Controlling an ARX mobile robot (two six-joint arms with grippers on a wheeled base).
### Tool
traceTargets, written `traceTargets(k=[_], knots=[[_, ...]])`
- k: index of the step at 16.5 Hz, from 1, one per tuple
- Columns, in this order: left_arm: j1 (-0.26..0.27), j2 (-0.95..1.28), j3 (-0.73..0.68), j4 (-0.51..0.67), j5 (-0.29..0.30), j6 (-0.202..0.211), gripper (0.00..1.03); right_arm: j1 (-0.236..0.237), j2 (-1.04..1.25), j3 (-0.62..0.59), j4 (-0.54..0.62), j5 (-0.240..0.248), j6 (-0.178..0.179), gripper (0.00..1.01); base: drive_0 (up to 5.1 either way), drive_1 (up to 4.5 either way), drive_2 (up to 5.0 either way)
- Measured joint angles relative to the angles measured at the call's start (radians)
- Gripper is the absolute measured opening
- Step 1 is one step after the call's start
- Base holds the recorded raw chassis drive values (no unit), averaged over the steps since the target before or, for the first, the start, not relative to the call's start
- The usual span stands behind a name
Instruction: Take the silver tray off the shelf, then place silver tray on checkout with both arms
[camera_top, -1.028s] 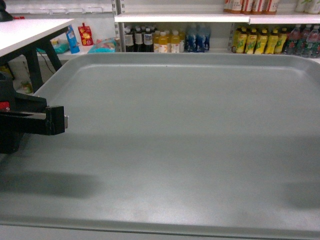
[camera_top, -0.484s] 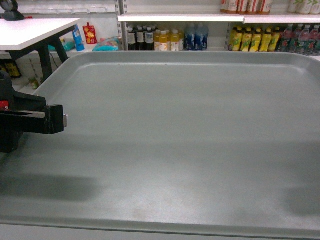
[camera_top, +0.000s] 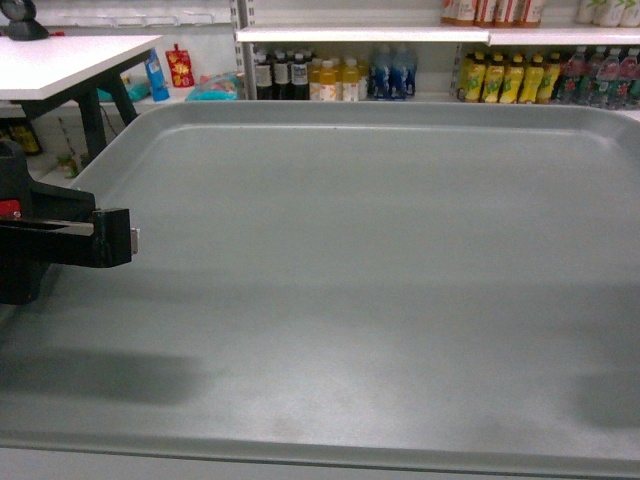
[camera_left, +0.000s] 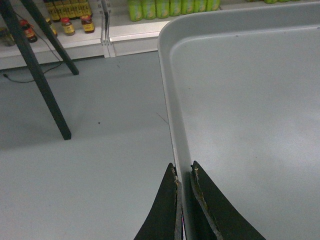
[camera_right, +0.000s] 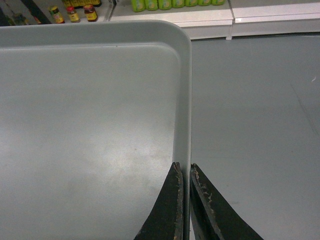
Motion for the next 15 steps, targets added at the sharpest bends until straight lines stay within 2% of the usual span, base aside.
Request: traceTargets(k=[15], knots=[[0.003, 0.001, 0.000, -0.002, 0.000, 0.000, 0.04, 0.002, 0.004, 0.000, 0.002, 0.000, -0.001, 0.02, -5.0, 2.45, 2.5]])
